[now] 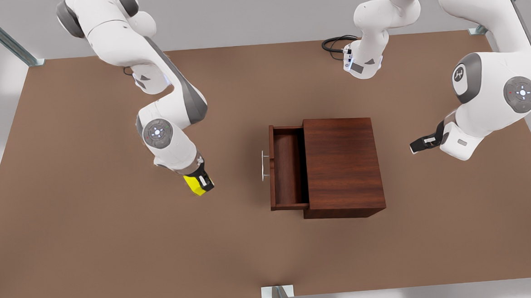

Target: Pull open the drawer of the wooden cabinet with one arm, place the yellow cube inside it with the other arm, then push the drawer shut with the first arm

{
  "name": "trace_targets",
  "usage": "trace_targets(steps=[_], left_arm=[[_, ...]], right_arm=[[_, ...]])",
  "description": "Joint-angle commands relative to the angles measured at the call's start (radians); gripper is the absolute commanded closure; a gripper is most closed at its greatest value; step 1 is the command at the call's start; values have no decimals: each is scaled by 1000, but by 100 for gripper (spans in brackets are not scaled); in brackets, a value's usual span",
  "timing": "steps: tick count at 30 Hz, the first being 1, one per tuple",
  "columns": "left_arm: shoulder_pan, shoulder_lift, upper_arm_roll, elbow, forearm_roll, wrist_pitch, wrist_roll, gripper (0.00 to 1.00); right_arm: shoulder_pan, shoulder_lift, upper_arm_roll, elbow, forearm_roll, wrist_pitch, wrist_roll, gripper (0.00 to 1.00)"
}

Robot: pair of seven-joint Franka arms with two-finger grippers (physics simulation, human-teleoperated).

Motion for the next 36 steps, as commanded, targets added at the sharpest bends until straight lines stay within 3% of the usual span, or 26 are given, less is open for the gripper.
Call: trace_targets(steps=[1,8,12,22,23,24,28,30,33,36], left_arm=[[0,-1,0,0,-3,-4,244,0],[-3,-1,-2,0,-3,-4,242,0],[-3,-1,0,2,-3,-4,242,0],[-7,-1,-3,2,-1,-5,242,0],[-7,-1,-3,2,-1,-5,244,0],[-6,-1,-3,2,-1,-5,244,0],[-7,-1,-3,2,-3,-5,239,0],[-7,-1,-3,2,-3,-5,238,0],[-26,-6,-14,2,-6,-51,161,0],[-136,-1,-14,3,8,-48,-83,0]], right_arm=[[54,33,0,72,1,-115,862,31],[229,197,-5,312,-17,-126,1257,31],[326,315,-61,470,-16,-147,1341,31],[418,496,-67,685,-13,-96,1453,31],[427,501,-67,687,-13,-92,1452,28],[429,501,-67,687,-14,-93,1432,0],[429,498,-80,685,-17,-100,1418,0],[373,476,-103,684,-21,-170,1291,0],[108,406,-93,679,-17,-282,843,0],[-223,349,-81,676,-19,-403,-36,0]])
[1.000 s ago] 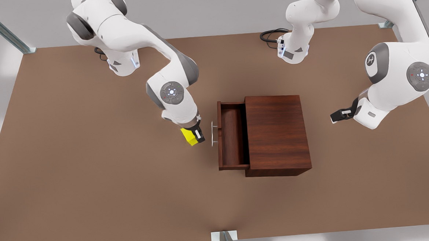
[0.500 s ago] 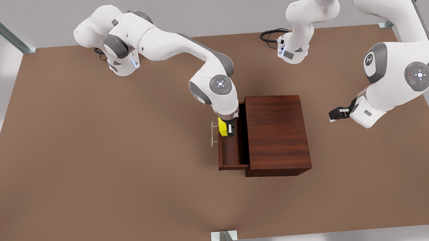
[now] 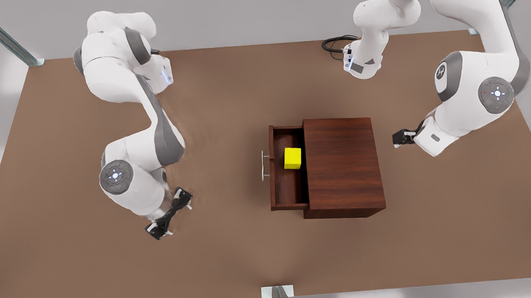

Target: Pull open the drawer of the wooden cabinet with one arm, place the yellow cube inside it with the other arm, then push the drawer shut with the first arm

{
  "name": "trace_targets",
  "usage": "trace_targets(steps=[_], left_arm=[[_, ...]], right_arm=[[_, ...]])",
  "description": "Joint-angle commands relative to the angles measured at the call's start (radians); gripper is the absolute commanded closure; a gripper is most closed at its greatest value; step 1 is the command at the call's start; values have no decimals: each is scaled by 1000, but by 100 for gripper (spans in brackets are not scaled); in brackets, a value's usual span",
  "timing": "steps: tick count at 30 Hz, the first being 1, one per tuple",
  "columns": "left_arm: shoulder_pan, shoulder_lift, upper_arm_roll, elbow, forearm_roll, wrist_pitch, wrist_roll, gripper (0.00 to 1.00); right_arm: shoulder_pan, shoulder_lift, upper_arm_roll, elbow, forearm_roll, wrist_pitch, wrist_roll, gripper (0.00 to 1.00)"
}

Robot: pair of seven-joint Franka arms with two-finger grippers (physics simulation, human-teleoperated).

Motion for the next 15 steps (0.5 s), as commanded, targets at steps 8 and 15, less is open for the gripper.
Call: trace_targets(steps=[8,15], left_arm=[[-547,258,-2,270,8,211,-2050,100],[-769,487,50,281,94,644,-2702,100]], right_arm=[[-233,-526,-5,-839,-103,-193,-2413,0],[-235,-501,-8,-804,-98,-170,-2436,0]])
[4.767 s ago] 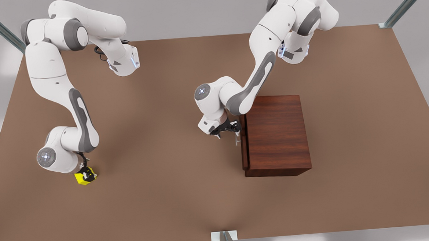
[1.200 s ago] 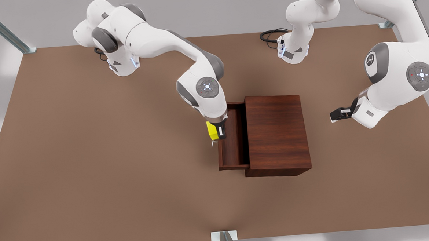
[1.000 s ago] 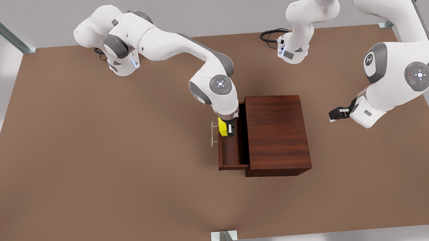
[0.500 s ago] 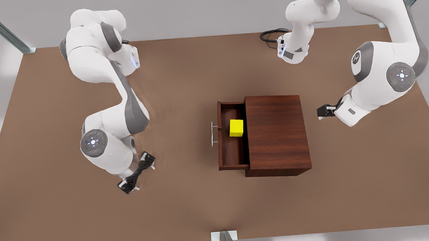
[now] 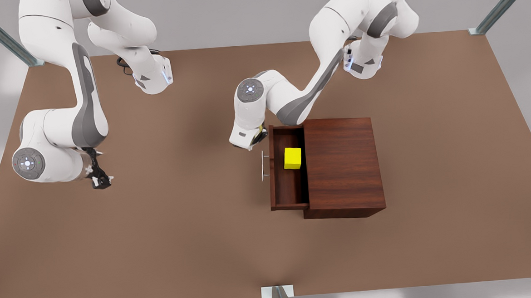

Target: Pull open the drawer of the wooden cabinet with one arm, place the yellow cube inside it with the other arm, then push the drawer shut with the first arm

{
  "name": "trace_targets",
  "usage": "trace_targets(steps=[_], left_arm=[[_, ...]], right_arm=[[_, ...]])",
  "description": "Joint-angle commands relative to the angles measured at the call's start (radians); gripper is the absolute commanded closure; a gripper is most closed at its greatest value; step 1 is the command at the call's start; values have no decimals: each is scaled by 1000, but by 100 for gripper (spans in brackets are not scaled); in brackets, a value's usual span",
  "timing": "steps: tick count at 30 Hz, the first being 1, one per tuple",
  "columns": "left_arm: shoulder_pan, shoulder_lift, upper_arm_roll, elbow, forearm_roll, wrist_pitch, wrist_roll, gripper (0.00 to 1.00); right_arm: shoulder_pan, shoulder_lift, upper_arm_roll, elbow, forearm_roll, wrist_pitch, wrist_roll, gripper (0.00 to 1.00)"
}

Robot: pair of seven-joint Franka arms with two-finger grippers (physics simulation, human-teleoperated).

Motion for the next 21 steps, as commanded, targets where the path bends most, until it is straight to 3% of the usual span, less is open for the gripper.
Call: trace_targets(steps=[1,6,14,17,21], left_arm=[[-17,21,15,-5,17,230,-1515,100],[-24,83,81,-13,36,230,-1526,100],[-38,123,84,-11,138,241,-1489,100],[-50,121,82,-13,142,83,-1314,100],[-36,121,96,-16,142,29,-1224,100]], right_arm=[[-1,0,-1,4,-6,-18,-1094,0],[0,2,-7,15,-3,-19,-1097,0],[2,6,-7,21,-5,-19,-1094,0],[2,13,-7,30,-5,-19,-1094,0],[2,14,-7,32,-5,-19,-1094,0]])
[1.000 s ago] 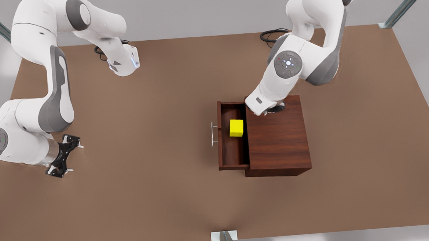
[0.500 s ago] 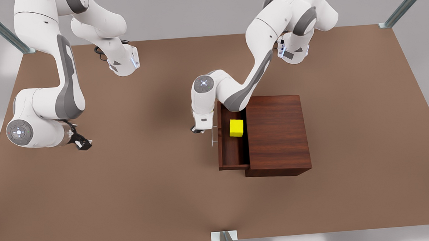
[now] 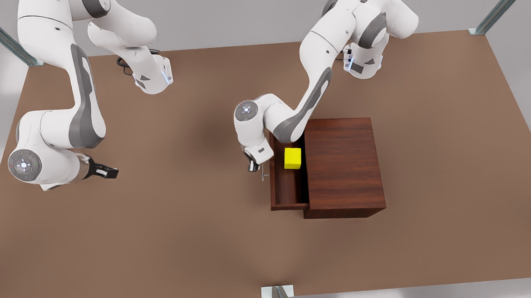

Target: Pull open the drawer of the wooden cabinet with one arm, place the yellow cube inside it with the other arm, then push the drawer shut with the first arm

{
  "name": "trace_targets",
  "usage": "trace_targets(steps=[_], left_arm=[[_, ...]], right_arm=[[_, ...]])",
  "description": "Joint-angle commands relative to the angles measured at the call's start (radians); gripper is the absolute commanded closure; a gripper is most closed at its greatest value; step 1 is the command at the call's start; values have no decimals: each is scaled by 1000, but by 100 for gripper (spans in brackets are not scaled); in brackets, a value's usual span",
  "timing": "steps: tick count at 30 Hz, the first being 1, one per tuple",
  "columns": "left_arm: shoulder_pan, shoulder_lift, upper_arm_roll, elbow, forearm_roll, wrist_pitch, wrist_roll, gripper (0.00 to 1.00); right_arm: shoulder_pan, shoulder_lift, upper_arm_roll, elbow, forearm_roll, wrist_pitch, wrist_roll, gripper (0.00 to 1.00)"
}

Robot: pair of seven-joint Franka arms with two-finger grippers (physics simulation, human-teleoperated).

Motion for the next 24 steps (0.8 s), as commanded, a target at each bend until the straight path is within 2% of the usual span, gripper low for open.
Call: trace_targets(steps=[1,9,24], left_arm=[[4,-2,10,0,6,-79,-241,100],[65,-23,34,2,-6,-232,17,100],[137,-52,33,22,-55,-333,179,100]], right_arm=[[1,0,0,0,0,-1,-340,0],[1,4,1,1,0,-1,-335,0],[3,6,3,1,-1,-1,-335,0]])
